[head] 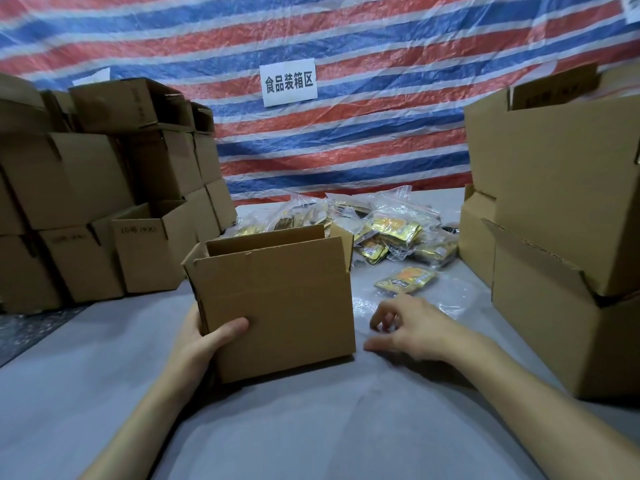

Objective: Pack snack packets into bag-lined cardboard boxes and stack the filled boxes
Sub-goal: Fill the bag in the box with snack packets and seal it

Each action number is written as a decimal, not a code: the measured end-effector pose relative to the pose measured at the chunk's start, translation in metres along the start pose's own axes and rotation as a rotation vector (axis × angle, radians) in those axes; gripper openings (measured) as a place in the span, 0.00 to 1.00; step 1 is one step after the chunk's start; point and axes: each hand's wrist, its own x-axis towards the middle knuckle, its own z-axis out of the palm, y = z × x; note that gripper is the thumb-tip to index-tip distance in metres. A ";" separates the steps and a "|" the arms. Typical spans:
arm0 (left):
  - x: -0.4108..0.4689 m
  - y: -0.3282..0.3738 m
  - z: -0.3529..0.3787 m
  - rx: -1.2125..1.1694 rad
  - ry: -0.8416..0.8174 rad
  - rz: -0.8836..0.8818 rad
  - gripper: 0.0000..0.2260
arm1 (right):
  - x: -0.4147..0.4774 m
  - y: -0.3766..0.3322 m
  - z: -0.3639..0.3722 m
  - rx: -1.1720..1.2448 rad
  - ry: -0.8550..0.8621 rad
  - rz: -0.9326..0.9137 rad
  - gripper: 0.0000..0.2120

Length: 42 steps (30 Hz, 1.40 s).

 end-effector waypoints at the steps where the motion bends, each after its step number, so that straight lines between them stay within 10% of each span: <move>1: 0.000 0.001 0.001 0.000 -0.003 0.000 0.35 | 0.000 0.000 -0.001 -0.016 0.011 -0.009 0.15; 6: -0.003 0.006 0.004 0.002 -0.029 0.016 0.30 | -0.003 -0.003 -0.001 -0.285 0.219 0.021 0.06; 12: -0.005 0.009 0.006 0.007 -0.034 0.015 0.33 | 0.001 0.010 -0.010 0.048 0.601 0.047 0.09; 19: -0.004 0.012 0.007 0.001 -0.061 -0.055 0.39 | 0.008 0.013 0.014 0.175 0.314 0.088 0.16; 26: -0.003 0.014 0.008 -0.030 -0.071 -0.097 0.42 | 0.004 0.008 0.008 0.331 0.420 0.030 0.12; 42: -0.003 0.011 0.008 -0.070 -0.098 -0.039 0.41 | 0.003 -0.109 -0.159 -0.406 0.735 -0.088 0.06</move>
